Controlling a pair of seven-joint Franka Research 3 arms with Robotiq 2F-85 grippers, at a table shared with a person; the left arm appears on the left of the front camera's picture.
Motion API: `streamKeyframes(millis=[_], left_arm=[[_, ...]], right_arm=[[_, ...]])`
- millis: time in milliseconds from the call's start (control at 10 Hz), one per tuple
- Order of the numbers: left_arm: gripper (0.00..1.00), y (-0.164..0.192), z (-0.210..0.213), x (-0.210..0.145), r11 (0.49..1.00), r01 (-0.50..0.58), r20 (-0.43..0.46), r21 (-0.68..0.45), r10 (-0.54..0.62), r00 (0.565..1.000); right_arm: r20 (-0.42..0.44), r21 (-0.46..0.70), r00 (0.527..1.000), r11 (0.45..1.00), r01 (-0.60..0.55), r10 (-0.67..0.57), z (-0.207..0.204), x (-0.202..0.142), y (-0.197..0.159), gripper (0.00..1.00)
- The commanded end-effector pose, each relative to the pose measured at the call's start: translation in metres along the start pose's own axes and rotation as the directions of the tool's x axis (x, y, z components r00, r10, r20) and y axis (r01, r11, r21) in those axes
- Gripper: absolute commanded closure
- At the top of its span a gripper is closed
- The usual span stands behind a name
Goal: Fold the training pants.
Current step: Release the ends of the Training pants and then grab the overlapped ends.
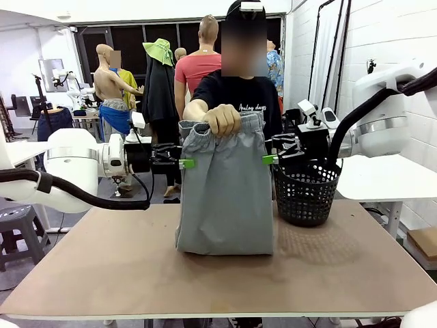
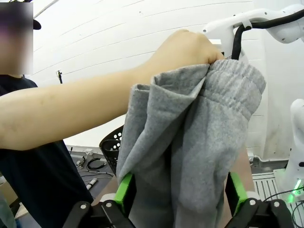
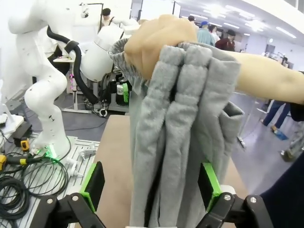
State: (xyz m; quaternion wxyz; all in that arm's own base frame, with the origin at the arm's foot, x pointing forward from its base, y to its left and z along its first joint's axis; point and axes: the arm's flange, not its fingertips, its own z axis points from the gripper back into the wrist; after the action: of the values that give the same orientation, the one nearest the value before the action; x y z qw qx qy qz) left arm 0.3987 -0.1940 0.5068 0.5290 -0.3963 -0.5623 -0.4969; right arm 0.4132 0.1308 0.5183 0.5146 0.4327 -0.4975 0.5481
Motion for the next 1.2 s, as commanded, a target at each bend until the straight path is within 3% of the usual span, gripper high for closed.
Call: streamKeyframes(millis=[0, 500, 1100], left_arm=[[0.00, -0.006, 0.003, -0.006, 0.998, 0.010, 0.020, 0.056, -0.012, 1.000], [0.00, -0.007, 0.010, -0.008, 0.996, 0.008, 0.012, 0.092, -0.009, 1.000], [0.00, -0.010, 0.015, -0.011, 0.993, 0.011, 0.015, 0.116, -0.013, 1.000]], right_arm=[[-0.001, -0.047, 1.000, 0.999, 0.017, -0.017, 0.007, -0.002, 0.005, 0.00], [0.010, -0.156, 1.000, 0.988, -0.003, 0.005, 0.014, 0.000, 0.007, 0.00], [0.005, -0.080, 0.998, 0.995, 0.061, -0.061, -0.001, 0.000, 0.010, 0.00]])
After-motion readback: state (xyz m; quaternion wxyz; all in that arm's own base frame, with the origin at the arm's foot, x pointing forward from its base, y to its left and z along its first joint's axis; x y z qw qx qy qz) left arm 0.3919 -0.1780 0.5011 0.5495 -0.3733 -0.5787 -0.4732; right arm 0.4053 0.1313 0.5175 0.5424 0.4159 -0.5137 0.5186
